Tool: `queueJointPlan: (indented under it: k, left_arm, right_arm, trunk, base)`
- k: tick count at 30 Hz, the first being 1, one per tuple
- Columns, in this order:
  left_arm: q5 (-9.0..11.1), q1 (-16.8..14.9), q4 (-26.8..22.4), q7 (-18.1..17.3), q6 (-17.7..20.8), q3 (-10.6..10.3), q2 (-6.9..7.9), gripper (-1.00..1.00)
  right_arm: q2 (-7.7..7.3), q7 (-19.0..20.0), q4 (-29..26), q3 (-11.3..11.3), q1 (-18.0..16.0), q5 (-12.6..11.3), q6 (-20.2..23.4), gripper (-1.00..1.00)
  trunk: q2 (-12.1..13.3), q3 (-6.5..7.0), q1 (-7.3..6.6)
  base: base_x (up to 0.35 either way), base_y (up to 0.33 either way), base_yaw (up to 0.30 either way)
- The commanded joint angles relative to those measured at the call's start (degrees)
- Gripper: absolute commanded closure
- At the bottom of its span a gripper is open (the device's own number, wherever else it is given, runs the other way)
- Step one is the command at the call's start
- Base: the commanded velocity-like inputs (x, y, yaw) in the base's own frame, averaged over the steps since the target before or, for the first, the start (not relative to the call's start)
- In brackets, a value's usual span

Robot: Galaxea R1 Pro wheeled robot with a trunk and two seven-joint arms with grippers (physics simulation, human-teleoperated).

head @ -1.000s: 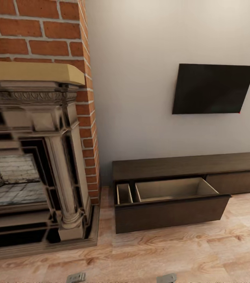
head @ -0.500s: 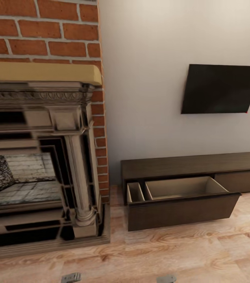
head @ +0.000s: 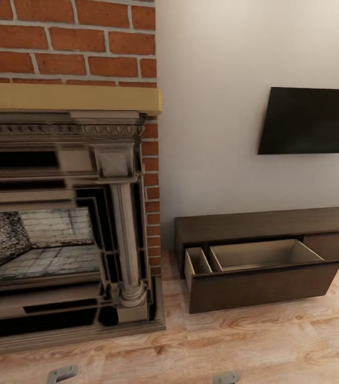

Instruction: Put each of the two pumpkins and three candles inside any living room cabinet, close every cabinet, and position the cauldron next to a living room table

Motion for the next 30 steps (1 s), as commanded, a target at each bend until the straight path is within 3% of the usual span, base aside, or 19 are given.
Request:
queueJointPlan:
  k: [1,7,10,26,30]
  left_arm:
    - [-0.08,0.0,-0.1,0.03,0.38,0.41,0.02,-1.0]
    - [-0.08,-0.02,-0.12,1.39,0.44,0.43,1.33,-1.0]
    - [-0.08,-0.02,-0.04,1.47,0.39,0.56,1.61,-1.0]
    - [-0.11,-0.02,0.0,1.44,0.09,0.95,1.68,-1.0]
    - [-0.19,-0.02,0.0,1.45,0.09,0.89,1.58,-1.0]
  right_arm:
    - [0.03,-0.25,0.13,0.16,-0.06,-0.13,-0.2,-1.0]
    - [0.03,-0.25,0.12,-2.9,-0.07,-0.13,-0.24,-1.0]
    - [0.03,-0.25,0.12,-3.31,-0.07,-0.13,-0.33,-1.0]
    - [0.03,-0.25,0.12,-3.67,-0.05,-0.13,-0.63,-1.0]
    - [0.03,-0.25,0.12,-3.68,-0.05,-0.13,-0.64,-1.0]
  trunk:
    - [-0.03,-0.06,-0.01]
    - [-0.03,-0.06,-0.01]
    - [-0.03,-0.1,-0.01]
    - [-0.03,-0.55,-0.01]
    - [-0.03,-0.58,-0.01]
  base:
    - [0.0,0.309,0.0]
    - [0.0,0.321,0.002]
    - [0.0,0.325,0.082]
    - [0.0,0.325,0.254]
    - [0.0,0.325,0.083]
